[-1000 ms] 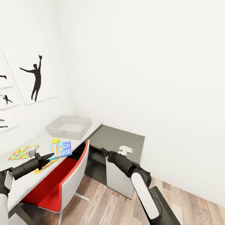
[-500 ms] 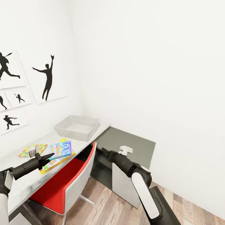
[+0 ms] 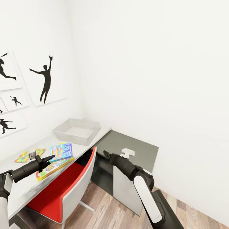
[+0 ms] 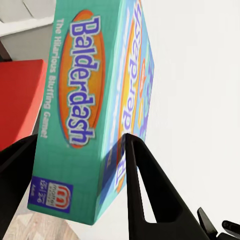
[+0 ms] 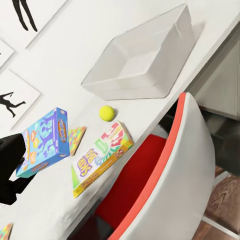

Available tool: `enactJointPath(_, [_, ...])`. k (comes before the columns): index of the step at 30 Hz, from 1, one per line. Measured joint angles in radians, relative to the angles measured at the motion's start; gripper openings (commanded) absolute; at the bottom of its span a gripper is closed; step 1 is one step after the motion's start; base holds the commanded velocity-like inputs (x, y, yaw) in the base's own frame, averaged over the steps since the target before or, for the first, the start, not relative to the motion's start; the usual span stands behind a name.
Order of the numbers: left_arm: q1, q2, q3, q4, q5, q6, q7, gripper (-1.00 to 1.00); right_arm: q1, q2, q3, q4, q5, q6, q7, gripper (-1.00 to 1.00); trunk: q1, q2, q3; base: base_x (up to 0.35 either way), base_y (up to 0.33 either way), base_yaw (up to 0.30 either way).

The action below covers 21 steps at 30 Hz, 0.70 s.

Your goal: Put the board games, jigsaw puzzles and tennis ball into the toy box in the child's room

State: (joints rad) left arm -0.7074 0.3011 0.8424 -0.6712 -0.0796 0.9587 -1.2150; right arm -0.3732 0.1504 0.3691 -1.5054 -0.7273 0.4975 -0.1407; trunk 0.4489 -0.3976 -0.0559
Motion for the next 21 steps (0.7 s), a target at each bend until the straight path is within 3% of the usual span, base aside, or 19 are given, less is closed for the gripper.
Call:
enactJointPath(9, [0.0,0.0,0.0,0.0,0.001,0.001,0.0,-1.0,0.0,0.0,0.002,0.0,0.0,0.0,0.0,1.0,0.0,0.0,0.002,0.167,-0.186,0.223])
enactJointPath(21, [0.001,0.0,0.0,0.0,0.002,-0.001,0.0,-1.0,0.0,0.001,0.001,0.001,0.0,0.0,0.0,1.0,0.0,0.0,0.007,0.028,-0.021,0.278])
